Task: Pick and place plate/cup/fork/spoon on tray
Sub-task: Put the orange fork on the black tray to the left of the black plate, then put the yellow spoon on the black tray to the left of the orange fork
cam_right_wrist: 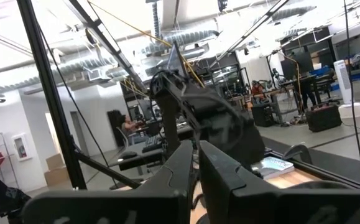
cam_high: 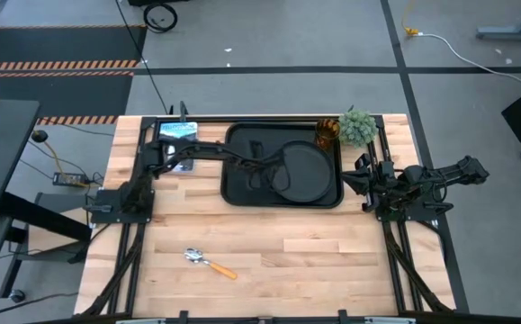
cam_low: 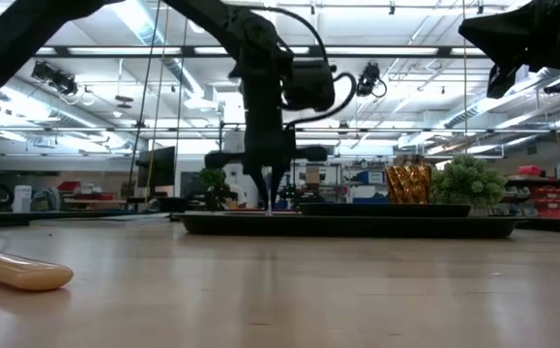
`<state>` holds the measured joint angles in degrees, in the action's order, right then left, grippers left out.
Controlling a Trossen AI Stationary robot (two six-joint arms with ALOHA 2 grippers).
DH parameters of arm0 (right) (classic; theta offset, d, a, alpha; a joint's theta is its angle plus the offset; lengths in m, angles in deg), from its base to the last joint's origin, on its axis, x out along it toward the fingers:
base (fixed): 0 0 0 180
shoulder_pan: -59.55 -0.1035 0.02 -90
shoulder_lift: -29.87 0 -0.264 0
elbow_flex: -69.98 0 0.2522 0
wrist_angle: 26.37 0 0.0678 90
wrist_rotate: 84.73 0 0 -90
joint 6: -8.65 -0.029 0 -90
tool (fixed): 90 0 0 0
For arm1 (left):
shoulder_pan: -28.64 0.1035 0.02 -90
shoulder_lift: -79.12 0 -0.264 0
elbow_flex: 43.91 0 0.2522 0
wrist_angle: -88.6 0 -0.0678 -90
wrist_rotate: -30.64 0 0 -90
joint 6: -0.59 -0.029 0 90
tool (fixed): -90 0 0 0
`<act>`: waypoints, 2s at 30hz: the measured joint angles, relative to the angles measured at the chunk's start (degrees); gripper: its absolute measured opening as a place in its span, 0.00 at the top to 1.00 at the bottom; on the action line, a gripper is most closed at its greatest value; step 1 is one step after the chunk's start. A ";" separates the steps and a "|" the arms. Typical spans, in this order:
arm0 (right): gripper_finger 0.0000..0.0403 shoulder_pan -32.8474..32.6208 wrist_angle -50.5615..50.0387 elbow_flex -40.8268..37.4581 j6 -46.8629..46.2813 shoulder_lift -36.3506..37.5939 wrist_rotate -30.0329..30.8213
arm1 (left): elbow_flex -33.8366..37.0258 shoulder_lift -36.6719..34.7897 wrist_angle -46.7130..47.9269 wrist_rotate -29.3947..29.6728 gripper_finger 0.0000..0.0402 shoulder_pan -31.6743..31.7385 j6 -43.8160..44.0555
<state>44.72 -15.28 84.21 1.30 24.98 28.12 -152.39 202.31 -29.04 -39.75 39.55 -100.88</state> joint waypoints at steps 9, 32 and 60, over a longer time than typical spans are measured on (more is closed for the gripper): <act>0.92 0.02 -0.06 0.00 0.00 0.02 0.00 | -0.08 2.33 -0.32 -1.73 0.92 0.29 1.94; 0.92 0.00 -0.07 0.00 0.00 0.00 0.00 | -0.15 0.66 0.91 3.89 0.74 -3.48 36.64; 0.92 0.02 -0.05 0.02 0.00 0.02 0.04 | 0.29 -4.25 18.73 -1.41 0.83 -27.14 135.66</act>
<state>44.74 -15.33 84.23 1.30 25.00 28.16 -152.10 198.06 -10.31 -41.17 12.41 34.77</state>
